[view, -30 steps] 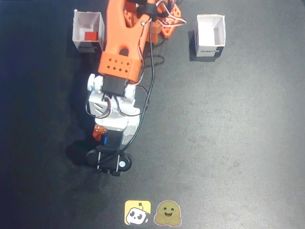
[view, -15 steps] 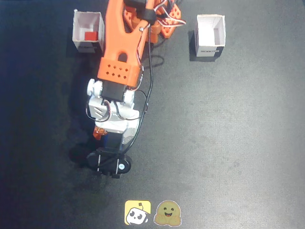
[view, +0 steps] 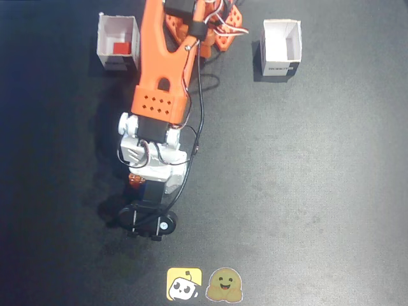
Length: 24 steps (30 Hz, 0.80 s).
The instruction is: Put the red cube in the right box and the blue cube in the left box.
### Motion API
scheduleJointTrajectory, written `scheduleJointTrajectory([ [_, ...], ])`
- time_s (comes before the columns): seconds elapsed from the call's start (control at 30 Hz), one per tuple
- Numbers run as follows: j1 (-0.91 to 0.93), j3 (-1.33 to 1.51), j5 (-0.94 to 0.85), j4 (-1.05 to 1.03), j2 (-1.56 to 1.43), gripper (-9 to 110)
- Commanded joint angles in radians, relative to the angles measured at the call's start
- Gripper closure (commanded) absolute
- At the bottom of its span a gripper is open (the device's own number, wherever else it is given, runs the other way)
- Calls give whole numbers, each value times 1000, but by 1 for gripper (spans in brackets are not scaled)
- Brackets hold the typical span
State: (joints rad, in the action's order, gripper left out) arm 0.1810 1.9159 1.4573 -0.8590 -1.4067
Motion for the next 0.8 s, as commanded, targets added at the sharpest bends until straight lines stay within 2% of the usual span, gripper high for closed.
scheduleJointTrajectory([
  [0.0,3,-5,-8,14,-11,86],
  [0.3,11,-5,-23,-3,-83,91],
  [0.77,-34,-95,17,-302,-319,91],
])
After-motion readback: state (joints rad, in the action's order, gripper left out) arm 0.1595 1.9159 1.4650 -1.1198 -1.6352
